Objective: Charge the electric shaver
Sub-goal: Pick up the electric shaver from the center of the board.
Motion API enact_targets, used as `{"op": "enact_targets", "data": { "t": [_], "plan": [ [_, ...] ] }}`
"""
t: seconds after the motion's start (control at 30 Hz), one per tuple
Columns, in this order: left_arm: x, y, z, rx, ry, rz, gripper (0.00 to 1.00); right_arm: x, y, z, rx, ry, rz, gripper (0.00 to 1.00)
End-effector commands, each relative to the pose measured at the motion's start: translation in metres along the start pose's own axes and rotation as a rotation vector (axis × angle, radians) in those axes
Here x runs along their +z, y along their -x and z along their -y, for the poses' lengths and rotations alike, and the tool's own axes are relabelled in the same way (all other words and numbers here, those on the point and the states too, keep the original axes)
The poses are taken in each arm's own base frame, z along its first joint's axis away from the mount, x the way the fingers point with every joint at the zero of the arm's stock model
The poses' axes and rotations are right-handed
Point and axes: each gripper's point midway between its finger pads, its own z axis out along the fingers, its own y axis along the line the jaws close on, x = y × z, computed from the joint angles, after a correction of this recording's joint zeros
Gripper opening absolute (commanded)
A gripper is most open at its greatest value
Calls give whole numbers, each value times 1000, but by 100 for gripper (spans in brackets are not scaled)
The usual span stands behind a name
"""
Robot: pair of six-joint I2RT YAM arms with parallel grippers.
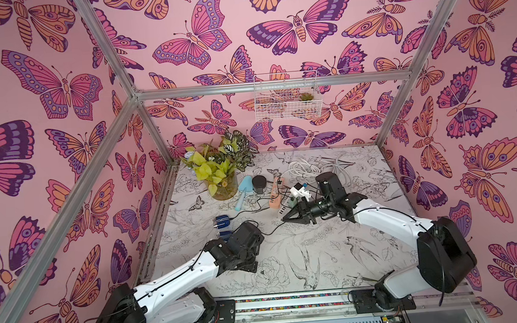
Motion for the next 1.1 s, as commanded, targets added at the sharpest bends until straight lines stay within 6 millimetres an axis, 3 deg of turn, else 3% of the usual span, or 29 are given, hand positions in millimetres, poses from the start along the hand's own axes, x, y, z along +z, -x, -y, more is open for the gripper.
{"op": "enact_targets", "data": {
  "t": [0.0,0.17,0.4,0.5,0.6,0.73,1.07],
  "plan": [
    [14,27,-17,-597,-12,122,88,-2,-2,-14,-41,23,-16,0],
    [25,45,-28,-639,10,167,88,-1,-1,-11,-29,18,-18,0],
    [25,69,-32,-688,7,223,90,1,3,-11,-20,20,-5,0],
    [22,69,-36,-678,59,230,87,2,4,-8,-13,17,1,0],
    [20,64,-45,-666,134,222,77,2,5,-7,-4,16,4,0],
    [15,59,-55,-638,237,222,71,3,5,-6,-1,13,6,0],
    [27,65,-62,-621,337,256,72,2,4,-3,3,11,11,0]
  ]
}}
